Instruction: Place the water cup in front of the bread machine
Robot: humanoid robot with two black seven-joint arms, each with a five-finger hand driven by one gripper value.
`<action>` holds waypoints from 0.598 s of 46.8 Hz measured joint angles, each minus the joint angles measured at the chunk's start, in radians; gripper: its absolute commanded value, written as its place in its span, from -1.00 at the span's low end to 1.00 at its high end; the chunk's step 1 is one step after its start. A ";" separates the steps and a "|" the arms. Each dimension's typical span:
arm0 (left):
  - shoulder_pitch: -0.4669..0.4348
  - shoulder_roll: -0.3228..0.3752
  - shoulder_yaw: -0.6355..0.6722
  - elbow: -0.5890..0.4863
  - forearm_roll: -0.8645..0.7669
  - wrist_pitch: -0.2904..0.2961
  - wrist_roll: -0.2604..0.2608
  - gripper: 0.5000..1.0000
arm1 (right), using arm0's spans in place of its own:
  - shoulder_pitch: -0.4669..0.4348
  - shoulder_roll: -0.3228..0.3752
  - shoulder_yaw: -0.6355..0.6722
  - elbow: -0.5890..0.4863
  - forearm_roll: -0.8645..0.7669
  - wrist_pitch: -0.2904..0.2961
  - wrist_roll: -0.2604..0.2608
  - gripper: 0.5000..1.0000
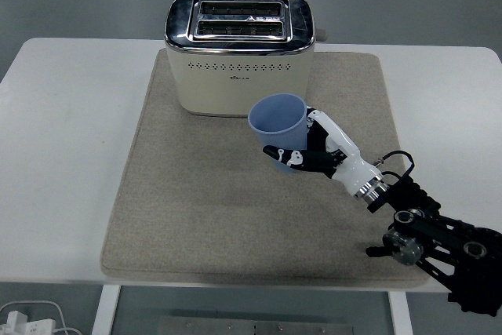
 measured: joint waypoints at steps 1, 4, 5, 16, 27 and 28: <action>0.000 0.000 0.000 0.000 0.000 0.000 0.000 1.00 | 0.004 0.010 -0.002 -0.009 0.001 -0.004 0.000 -0.97; 0.000 0.000 0.000 0.000 0.000 0.000 0.000 1.00 | 0.016 0.039 -0.005 -0.034 0.001 -0.009 -0.001 -0.97; 0.000 0.000 0.000 0.000 0.000 0.000 0.000 1.00 | 0.019 0.047 -0.005 -0.040 0.001 -0.010 -0.001 -0.96; 0.000 0.000 -0.001 0.000 0.000 0.000 -0.001 1.00 | 0.059 0.136 -0.006 -0.107 0.001 -0.026 -0.020 -0.92; 0.000 0.000 0.000 -0.001 0.000 0.000 -0.001 1.00 | 0.084 0.218 -0.018 -0.163 0.001 -0.055 -0.023 -0.84; 0.000 0.000 0.000 -0.001 0.000 0.000 -0.001 1.00 | 0.087 0.224 -0.019 -0.171 0.001 -0.058 -0.023 -0.82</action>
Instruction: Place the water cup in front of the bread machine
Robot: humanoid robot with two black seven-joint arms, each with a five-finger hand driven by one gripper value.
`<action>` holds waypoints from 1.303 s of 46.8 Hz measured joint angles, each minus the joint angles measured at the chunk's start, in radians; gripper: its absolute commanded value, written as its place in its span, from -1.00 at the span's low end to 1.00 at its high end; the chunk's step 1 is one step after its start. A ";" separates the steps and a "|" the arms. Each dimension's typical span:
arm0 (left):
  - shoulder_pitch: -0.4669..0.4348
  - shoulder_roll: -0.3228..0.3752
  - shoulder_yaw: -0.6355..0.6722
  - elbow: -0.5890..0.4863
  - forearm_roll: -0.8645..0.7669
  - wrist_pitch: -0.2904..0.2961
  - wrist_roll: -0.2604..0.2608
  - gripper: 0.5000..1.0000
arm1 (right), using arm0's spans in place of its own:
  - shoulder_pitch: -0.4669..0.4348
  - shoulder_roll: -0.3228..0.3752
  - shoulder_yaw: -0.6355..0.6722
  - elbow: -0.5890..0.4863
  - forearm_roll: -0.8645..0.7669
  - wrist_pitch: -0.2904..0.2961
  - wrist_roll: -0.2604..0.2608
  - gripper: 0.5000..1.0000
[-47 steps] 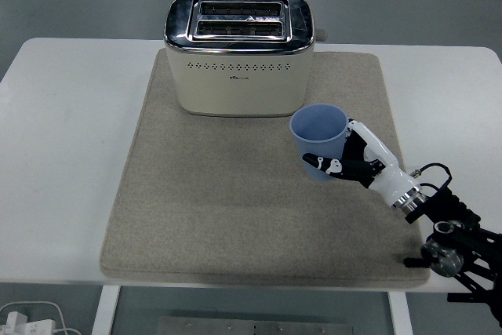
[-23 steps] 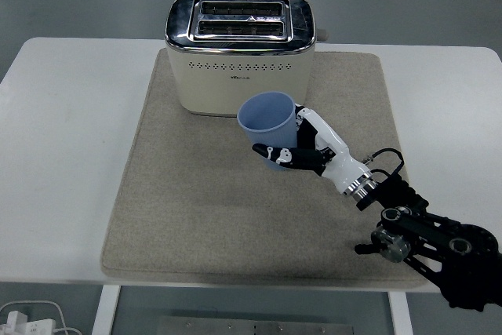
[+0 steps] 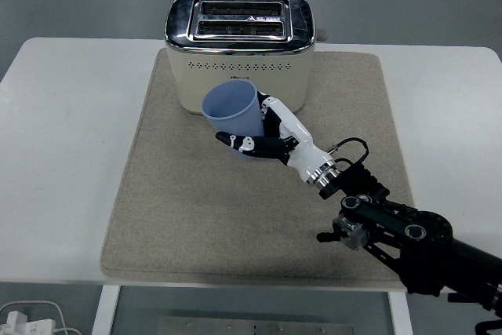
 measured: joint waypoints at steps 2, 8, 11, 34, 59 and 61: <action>0.000 0.000 0.000 0.000 0.000 0.000 0.000 1.00 | 0.005 0.013 -0.001 -0.015 0.000 -0.005 0.000 -0.79; 0.000 0.000 0.000 0.000 0.000 0.000 0.000 1.00 | 0.015 0.020 -0.003 -0.044 0.001 -0.006 0.000 -0.75; 0.000 0.000 0.000 0.000 0.000 0.000 0.000 1.00 | 0.025 0.020 -0.006 -0.059 0.001 -0.006 0.000 -0.74; 0.000 0.000 0.000 -0.001 0.000 0.000 0.000 1.00 | 0.049 0.020 -0.007 -0.150 0.001 -0.005 0.000 -0.57; 0.000 0.000 0.000 -0.001 0.000 0.000 0.000 1.00 | 0.041 0.020 -0.013 -0.153 0.001 -0.029 0.000 0.18; 0.000 0.000 0.000 -0.001 0.000 0.000 0.000 1.00 | 0.040 0.020 -0.013 -0.153 0.002 -0.029 0.000 0.27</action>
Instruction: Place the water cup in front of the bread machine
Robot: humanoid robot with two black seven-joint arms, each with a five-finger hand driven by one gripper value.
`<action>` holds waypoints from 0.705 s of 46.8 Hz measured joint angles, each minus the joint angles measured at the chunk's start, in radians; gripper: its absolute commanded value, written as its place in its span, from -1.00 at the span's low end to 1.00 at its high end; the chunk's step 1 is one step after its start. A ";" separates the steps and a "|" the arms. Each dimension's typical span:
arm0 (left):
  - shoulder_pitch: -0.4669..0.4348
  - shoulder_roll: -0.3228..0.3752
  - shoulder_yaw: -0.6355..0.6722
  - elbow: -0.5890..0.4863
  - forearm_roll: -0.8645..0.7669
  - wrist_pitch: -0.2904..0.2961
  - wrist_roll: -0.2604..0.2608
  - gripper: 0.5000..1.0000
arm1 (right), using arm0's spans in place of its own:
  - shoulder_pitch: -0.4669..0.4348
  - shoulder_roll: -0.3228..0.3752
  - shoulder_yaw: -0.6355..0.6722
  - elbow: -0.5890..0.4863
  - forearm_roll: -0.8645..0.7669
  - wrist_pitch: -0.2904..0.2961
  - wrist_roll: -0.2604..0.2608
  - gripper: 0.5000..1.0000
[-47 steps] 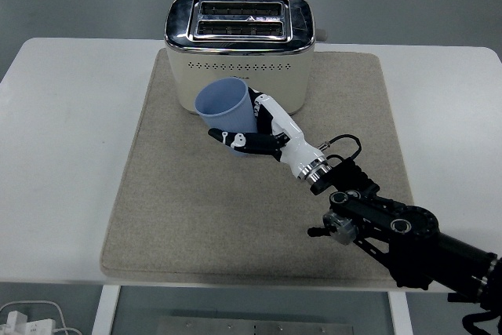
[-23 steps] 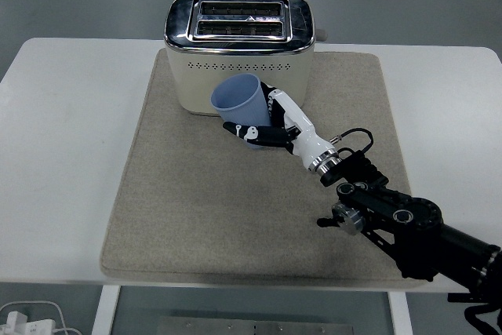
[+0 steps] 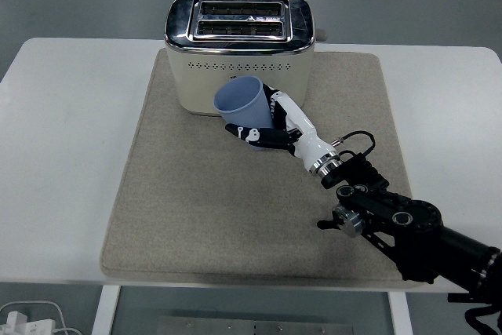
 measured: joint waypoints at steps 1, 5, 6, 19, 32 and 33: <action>0.000 0.000 0.000 0.000 0.000 0.000 0.000 1.00 | -0.001 0.000 0.001 0.000 0.000 -0.001 0.000 0.31; 0.000 0.000 0.000 -0.001 0.000 -0.001 0.000 1.00 | -0.003 0.000 0.002 0.000 0.002 -0.009 0.000 0.42; 0.000 0.000 0.000 -0.001 0.000 -0.001 0.000 1.00 | -0.003 0.000 0.002 0.000 0.002 -0.011 0.000 0.42; 0.000 0.000 0.000 0.000 0.000 -0.001 0.000 1.00 | -0.007 0.000 0.004 0.008 0.023 -0.018 0.002 0.58; 0.000 0.000 0.000 0.000 0.000 -0.001 0.000 1.00 | -0.017 0.000 0.004 0.023 0.024 -0.029 0.003 0.64; 0.000 0.000 0.000 0.000 0.000 -0.001 0.000 1.00 | -0.018 0.000 0.004 0.023 0.024 -0.029 0.003 0.64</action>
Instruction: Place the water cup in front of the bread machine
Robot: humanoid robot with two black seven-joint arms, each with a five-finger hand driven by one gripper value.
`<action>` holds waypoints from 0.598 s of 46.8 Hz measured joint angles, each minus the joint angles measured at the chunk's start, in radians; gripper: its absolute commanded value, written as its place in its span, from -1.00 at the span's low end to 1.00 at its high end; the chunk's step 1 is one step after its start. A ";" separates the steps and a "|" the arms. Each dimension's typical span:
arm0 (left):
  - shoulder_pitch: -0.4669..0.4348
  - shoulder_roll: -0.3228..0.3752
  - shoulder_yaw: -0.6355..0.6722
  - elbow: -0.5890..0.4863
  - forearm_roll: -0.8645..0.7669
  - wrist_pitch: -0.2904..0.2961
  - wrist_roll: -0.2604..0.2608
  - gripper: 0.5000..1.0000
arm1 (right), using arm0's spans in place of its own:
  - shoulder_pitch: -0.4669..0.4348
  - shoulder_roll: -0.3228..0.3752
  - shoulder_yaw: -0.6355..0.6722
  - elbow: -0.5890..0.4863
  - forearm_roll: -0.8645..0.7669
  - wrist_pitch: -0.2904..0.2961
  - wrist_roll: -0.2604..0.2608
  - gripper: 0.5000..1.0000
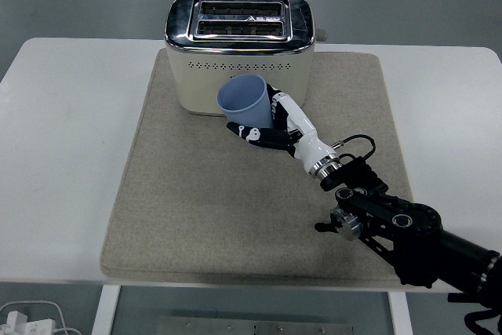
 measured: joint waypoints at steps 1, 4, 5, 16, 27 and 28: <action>0.000 0.000 0.000 0.000 0.000 0.000 0.000 1.00 | -0.001 0.000 0.000 0.000 0.000 0.000 0.000 0.65; 0.000 0.000 0.000 0.000 0.000 0.000 0.000 1.00 | -0.009 0.000 0.001 0.000 0.000 0.000 0.002 0.65; 0.000 0.000 0.000 0.000 0.000 0.000 0.000 1.00 | -0.011 0.000 0.001 0.000 0.000 0.000 0.003 0.65; 0.000 0.000 0.000 0.000 0.000 0.001 0.000 1.00 | -0.028 0.000 0.003 0.001 0.000 0.000 0.010 0.65; 0.000 0.000 -0.001 0.000 0.000 0.000 0.000 1.00 | -0.029 0.000 0.002 0.002 -0.001 0.000 0.010 0.66; 0.000 0.000 -0.001 0.000 0.000 0.000 0.000 1.00 | -0.029 0.000 0.001 0.002 -0.001 0.000 0.010 0.66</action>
